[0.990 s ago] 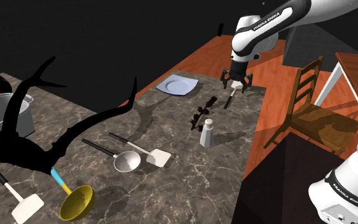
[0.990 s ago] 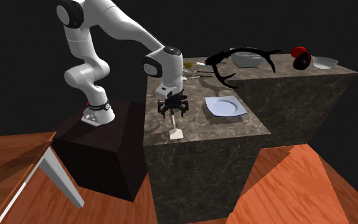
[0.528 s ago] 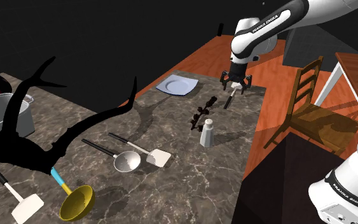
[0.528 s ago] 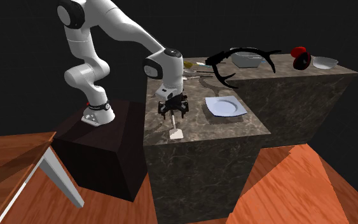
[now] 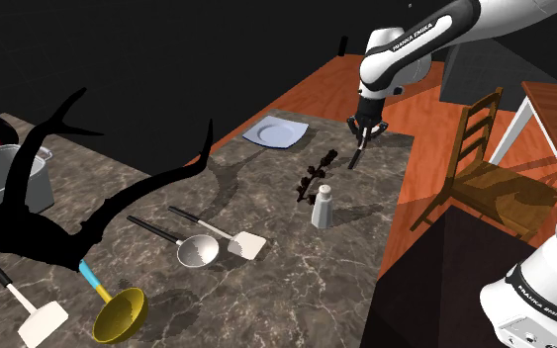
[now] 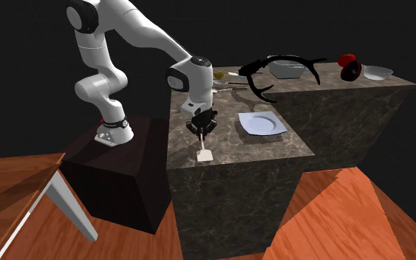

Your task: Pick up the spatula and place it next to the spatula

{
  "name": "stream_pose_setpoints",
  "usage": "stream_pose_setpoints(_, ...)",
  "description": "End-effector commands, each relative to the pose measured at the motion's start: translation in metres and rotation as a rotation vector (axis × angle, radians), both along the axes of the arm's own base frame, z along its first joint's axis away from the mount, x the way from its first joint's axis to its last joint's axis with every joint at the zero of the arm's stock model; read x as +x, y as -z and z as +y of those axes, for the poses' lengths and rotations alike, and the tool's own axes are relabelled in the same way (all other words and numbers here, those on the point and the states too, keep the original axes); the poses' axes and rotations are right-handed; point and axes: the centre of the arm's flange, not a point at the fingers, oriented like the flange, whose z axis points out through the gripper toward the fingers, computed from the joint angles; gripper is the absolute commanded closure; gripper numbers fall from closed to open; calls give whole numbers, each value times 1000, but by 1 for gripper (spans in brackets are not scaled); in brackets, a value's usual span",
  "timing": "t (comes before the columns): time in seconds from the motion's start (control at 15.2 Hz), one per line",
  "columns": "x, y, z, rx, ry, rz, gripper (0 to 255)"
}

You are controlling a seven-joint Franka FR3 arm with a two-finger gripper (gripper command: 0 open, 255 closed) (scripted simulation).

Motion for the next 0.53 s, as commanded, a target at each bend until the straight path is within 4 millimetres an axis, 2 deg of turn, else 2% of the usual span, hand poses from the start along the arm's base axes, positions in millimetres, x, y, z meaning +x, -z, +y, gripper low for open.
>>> stream_pose_setpoints(0.0,0,0,0,0,0,0,255)
stream_pose_setpoints(0.13,0,0,0,0,0,0,255)
stream_pose_setpoints(0.46,0,-26,0,0,0,0,255)
